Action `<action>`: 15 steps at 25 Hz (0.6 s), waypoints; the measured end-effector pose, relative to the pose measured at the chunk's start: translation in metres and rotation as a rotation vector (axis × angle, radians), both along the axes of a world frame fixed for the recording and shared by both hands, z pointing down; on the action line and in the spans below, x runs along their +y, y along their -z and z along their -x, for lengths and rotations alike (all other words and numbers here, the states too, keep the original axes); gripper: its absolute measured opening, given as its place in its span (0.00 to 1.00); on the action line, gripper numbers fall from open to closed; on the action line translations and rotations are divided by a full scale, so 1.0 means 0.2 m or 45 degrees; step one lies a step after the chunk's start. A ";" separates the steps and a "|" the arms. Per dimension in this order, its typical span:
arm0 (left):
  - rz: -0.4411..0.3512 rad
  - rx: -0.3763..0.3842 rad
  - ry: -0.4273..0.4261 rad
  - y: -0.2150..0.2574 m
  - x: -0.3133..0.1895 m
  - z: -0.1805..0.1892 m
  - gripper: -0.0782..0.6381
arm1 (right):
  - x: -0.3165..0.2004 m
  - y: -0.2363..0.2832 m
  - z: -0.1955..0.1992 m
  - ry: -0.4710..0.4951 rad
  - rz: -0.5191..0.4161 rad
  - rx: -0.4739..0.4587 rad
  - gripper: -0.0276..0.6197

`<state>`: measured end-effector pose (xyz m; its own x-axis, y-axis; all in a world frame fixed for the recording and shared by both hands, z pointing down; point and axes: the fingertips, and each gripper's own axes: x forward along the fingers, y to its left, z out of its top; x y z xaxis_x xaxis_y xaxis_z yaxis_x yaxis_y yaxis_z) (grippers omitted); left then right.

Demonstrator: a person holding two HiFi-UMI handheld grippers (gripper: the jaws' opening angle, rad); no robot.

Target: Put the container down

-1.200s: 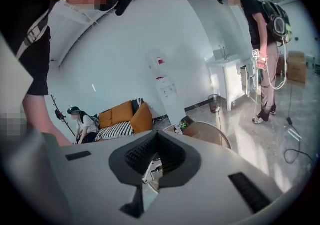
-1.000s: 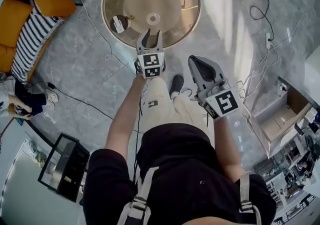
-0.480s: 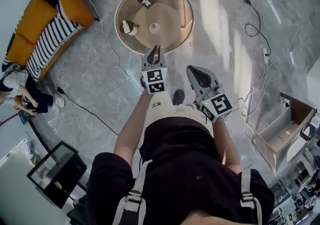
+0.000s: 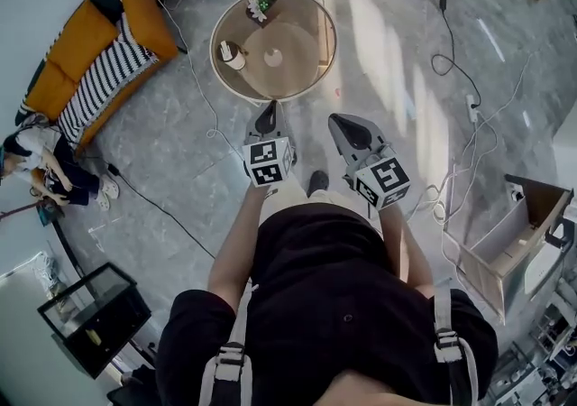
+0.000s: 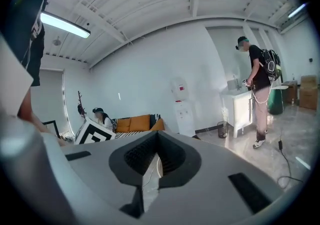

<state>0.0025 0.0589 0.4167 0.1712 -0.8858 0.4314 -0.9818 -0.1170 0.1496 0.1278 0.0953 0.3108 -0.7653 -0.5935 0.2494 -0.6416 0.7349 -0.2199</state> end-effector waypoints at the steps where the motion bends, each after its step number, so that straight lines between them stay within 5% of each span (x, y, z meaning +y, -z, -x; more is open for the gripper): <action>1: -0.011 -0.005 -0.021 0.04 0.02 -0.02 0.14 | 0.01 0.01 -0.01 0.005 -0.008 0.007 0.05; 5: -0.047 -0.074 -0.101 0.18 0.11 -0.06 0.13 | 0.06 0.06 0.00 0.034 -0.031 0.007 0.05; 15: -0.206 -0.029 -0.079 0.62 0.33 0.02 0.13 | 0.20 0.24 0.02 0.052 -0.076 -0.024 0.05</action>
<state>-0.0008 0.1259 0.2924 0.2197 -0.9319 0.2886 -0.9748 -0.1983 0.1017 0.1237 0.1352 0.2637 -0.7932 -0.5753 0.1996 -0.6071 0.7724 -0.1866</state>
